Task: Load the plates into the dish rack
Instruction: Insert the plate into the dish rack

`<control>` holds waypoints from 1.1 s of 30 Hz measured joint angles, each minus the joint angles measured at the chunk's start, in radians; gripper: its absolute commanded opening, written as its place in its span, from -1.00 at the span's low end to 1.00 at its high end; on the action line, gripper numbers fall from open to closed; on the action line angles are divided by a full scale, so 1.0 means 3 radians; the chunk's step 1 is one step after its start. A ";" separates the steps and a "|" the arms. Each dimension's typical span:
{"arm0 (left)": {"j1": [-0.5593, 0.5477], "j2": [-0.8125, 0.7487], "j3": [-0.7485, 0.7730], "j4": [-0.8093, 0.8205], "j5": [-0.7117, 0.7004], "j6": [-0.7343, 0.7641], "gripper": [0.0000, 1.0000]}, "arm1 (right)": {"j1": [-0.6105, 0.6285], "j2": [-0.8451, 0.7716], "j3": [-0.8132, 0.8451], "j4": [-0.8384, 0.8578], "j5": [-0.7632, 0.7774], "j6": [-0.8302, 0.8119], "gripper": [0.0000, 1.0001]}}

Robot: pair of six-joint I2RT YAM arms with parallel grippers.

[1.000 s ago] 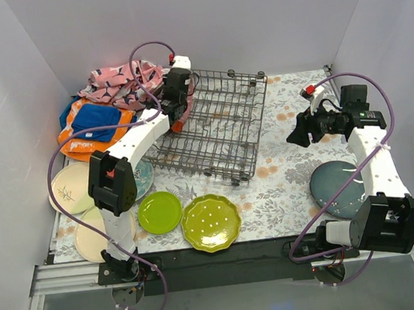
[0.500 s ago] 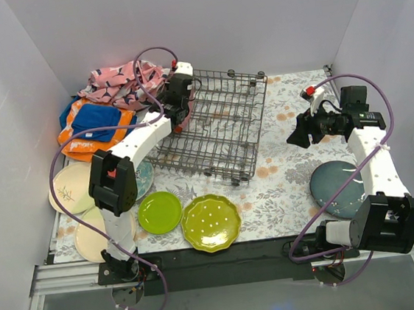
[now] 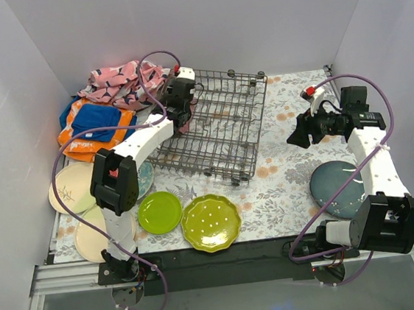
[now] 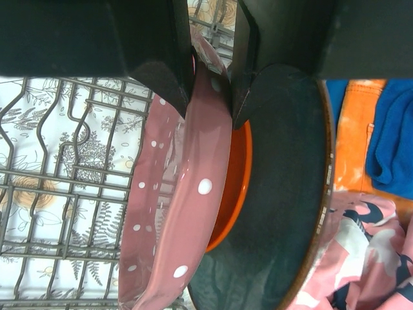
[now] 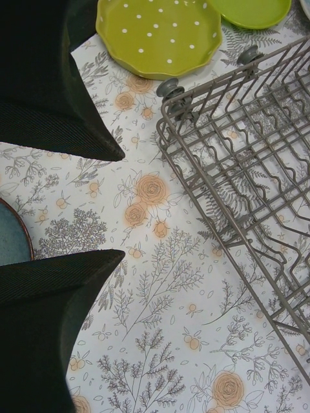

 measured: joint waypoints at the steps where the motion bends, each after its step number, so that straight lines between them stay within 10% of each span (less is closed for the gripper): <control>1: 0.0000 0.0010 0.0000 -0.0001 0.0001 -0.0008 -1.00 | 0.0000 -0.0001 -0.0009 0.0009 0.0000 0.0000 0.25; 15: -0.0014 0.0027 0.0060 -0.0090 -0.0022 -0.0175 -0.16 | -0.0003 -0.0003 -0.0084 0.0052 0.0001 -0.0005 0.25; 33: -0.0097 -0.0136 0.0399 -0.0216 -0.0074 -0.0292 0.30 | -0.0003 -0.0067 -0.0099 0.0053 -0.0001 -0.0051 0.27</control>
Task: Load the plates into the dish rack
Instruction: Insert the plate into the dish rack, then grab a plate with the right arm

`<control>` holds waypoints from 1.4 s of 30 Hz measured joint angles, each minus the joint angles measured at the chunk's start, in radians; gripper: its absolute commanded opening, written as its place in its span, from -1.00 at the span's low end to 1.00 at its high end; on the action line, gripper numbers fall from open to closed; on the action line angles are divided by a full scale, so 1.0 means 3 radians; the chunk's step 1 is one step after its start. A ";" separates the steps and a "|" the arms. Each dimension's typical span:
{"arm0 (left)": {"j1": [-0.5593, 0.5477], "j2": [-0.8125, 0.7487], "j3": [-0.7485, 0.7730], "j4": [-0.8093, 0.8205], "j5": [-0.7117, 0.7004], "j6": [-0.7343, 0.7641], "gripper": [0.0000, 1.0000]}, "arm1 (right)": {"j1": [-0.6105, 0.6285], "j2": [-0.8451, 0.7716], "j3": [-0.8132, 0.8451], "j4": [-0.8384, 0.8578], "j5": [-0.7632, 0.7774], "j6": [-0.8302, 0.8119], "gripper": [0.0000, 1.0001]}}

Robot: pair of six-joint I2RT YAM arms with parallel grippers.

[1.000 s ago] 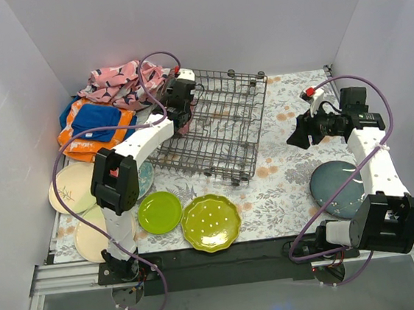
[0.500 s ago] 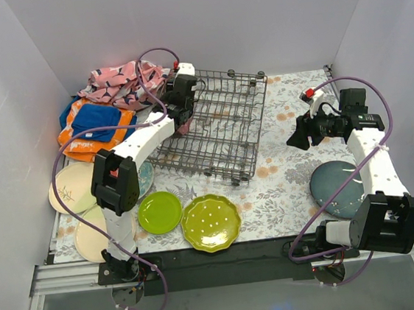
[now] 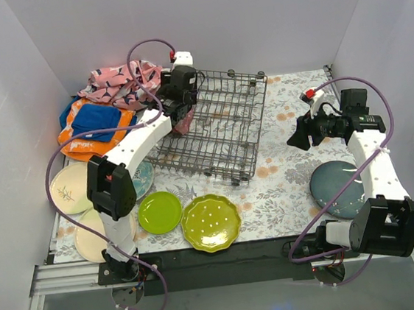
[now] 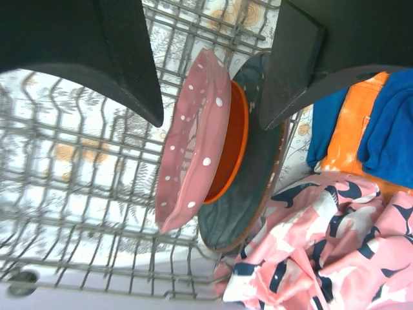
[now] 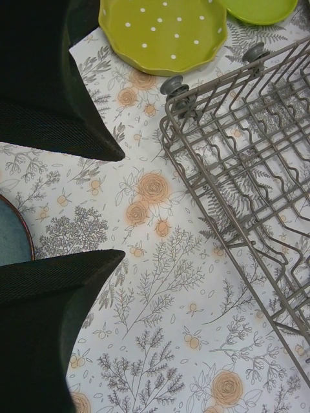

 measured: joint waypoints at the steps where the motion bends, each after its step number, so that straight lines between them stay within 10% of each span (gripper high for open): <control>1: -0.0004 -0.0045 0.0013 -0.0034 0.0008 -0.0024 0.32 | 0.0000 -0.0011 -0.0005 0.0000 0.0000 -0.0018 0.27; 26: -0.0008 -0.2210 -0.0998 -0.0779 0.1180 -0.1049 0.51 | 0.0081 0.0111 -0.0025 -0.0941 0.0041 -0.0949 0.31; 42: -0.0006 -0.3235 -0.2265 -0.0821 0.1635 -0.1808 0.52 | 0.1345 -0.0123 -0.0275 -0.1310 0.0109 -0.1371 0.32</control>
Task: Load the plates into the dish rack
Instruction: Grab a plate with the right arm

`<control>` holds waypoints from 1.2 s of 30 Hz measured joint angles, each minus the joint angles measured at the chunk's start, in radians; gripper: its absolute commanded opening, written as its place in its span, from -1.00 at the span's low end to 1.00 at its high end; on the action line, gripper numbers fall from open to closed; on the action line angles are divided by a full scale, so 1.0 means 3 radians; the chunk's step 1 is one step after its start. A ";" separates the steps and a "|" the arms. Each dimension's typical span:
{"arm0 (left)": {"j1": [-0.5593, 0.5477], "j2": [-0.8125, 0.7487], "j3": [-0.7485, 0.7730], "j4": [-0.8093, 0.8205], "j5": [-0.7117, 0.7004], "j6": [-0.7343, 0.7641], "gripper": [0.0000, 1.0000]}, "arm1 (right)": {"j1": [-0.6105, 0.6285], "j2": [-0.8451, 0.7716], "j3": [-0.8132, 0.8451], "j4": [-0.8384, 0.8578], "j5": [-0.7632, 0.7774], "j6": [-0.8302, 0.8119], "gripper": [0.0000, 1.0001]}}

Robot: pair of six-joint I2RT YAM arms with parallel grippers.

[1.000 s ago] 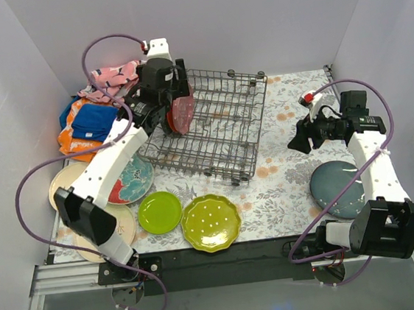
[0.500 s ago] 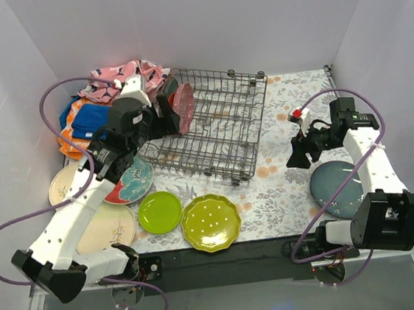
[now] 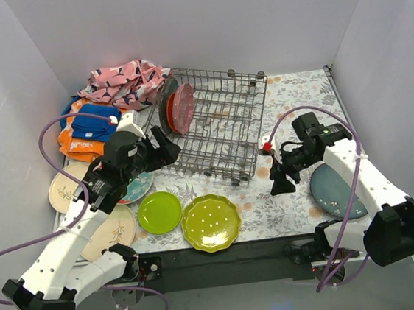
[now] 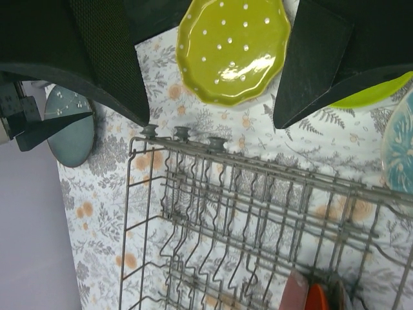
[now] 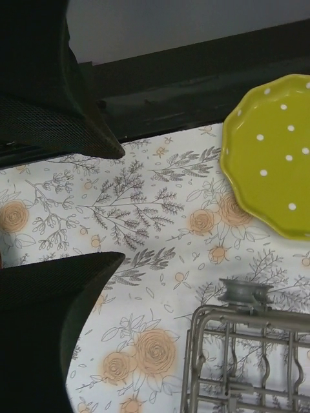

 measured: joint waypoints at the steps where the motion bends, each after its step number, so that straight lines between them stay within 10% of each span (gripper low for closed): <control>1: 0.0000 -0.0027 -0.0060 -0.0003 0.0024 -0.0034 0.52 | 0.0039 -0.0013 -0.0014 -0.0005 -0.0005 -0.0010 0.33; 36: -0.0001 -0.0829 -0.0734 -0.0244 0.0018 -0.0676 0.53 | 0.2121 0.0465 -0.0238 0.0576 0.0251 -0.0045 0.34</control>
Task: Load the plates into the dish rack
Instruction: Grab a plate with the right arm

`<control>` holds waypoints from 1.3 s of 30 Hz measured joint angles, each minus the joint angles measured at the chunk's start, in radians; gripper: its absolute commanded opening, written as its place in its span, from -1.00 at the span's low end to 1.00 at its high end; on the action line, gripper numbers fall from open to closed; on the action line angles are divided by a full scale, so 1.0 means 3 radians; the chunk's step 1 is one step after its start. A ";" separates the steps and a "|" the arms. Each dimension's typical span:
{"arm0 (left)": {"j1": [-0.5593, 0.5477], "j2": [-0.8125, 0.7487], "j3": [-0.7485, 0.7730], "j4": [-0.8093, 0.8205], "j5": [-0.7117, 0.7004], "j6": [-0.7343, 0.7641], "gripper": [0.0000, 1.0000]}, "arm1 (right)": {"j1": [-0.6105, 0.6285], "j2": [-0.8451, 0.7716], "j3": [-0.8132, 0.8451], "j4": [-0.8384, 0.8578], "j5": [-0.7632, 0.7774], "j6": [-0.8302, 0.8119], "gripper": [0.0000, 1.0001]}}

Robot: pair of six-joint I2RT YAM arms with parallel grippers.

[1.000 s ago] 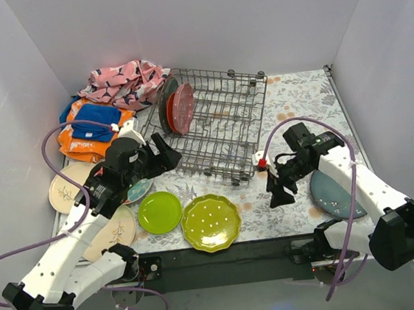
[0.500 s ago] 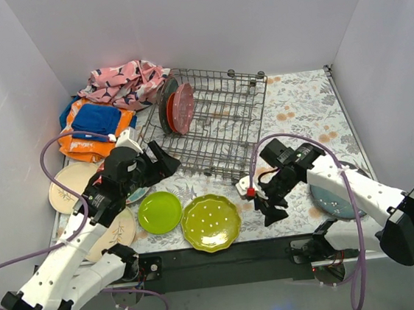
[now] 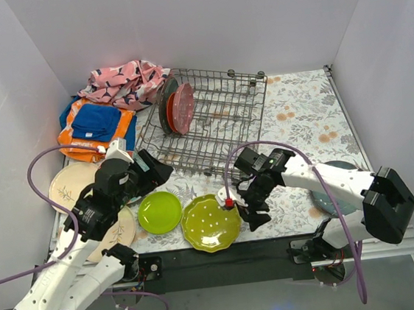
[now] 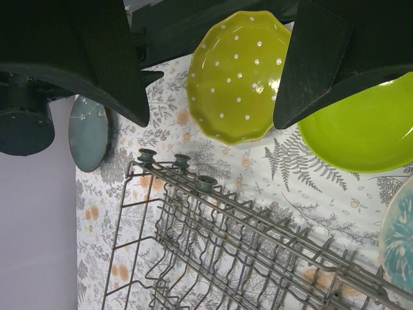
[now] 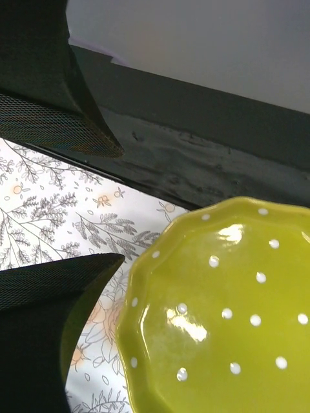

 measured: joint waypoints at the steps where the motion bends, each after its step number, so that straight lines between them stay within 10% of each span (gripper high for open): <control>1: 0.0000 -0.0022 -0.0015 -0.0023 -0.0018 -0.0017 0.53 | 0.0015 0.0039 0.0010 0.0046 0.0010 0.0039 0.34; 15: 0.0000 0.0003 -0.0050 -0.0108 -0.0099 -0.0090 0.53 | 0.0100 0.0245 -0.0020 0.0910 0.0350 0.0673 0.37; 39: 0.0000 0.0009 -0.0605 0.0198 0.0324 -0.0636 0.54 | 0.1138 -0.0165 -0.1038 0.1869 0.0951 -0.0534 0.10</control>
